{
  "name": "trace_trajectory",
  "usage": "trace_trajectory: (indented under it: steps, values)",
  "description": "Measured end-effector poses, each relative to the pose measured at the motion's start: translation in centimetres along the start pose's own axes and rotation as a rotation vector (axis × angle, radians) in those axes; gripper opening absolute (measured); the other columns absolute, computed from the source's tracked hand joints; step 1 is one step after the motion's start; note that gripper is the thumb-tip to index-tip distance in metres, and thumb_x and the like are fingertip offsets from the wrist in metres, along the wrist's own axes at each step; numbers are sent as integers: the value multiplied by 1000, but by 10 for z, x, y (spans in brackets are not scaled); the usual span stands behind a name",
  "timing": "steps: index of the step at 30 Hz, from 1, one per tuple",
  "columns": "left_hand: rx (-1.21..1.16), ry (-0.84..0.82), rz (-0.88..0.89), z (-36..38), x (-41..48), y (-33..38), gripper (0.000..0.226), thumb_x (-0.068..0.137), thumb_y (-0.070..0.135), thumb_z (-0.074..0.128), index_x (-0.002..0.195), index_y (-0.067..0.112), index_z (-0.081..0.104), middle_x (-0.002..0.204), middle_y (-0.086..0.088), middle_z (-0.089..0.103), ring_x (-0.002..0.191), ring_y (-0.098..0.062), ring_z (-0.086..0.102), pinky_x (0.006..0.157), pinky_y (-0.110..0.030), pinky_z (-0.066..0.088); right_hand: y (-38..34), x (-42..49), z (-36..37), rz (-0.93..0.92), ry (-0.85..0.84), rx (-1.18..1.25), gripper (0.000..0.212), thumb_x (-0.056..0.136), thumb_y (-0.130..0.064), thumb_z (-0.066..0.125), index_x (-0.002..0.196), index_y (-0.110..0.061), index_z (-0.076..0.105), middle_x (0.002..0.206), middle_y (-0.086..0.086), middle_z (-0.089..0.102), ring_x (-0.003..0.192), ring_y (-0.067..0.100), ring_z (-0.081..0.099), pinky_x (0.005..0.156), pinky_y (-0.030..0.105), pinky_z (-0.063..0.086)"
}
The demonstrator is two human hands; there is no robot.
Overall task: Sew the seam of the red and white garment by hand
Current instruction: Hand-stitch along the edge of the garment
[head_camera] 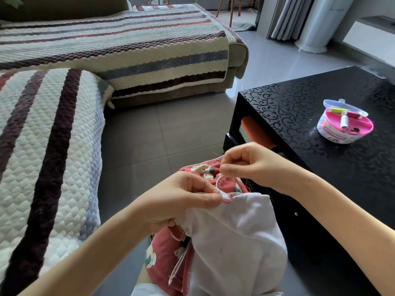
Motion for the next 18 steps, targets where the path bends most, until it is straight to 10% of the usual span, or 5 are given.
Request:
trace_trajectory:
  steps: [8, 12, 15, 18]
  values:
    - [30, 4, -21, -2, 0, -2, 9, 82, 6, 69, 75, 9, 74, 72, 3, 72, 68, -5, 65, 64, -14, 48, 13, 8, -31, 5, 568, -681, 16, 90, -29, 64, 79, -17, 66, 52, -14, 44, 59, 7, 45, 61, 27, 29]
    - [-19, 26, -26, -3, -1, -2, 8, 77, 8, 69, 71, 10, 74, 69, 1, 70, 63, -5, 64, 60, -14, 48, 9, -4, -8, -117, 268, -73, 15, 87, -30, 67, 96, -18, 69, 49, -7, 49, 51, 2, 42, 56, 19, 36]
    - [-38, 54, -20, -6, 0, -4, 5, 74, 13, 70, 74, 11, 74, 71, -2, 69, 65, -7, 62, 60, -15, 48, 8, -21, 18, -104, -50, 66, 29, 80, -49, 69, 90, -22, 74, 76, 30, 59, 72, 18, 50, 64, 30, 38]
    - [-60, 44, -28, -7, 0, -4, 2, 72, 15, 74, 72, 13, 75, 71, -3, 69, 63, -7, 63, 58, -15, 48, 7, -30, 21, -69, -77, 94, 20, 78, -40, 71, 72, -21, 70, 68, 9, 52, 67, 14, 44, 59, 25, 34]
Point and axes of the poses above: each hand's wrist, its own x-axis towards the middle knuckle, its own z-axis out of the palm, y = z × x, the point moved 6 cm from there along x, towards the middle knuckle
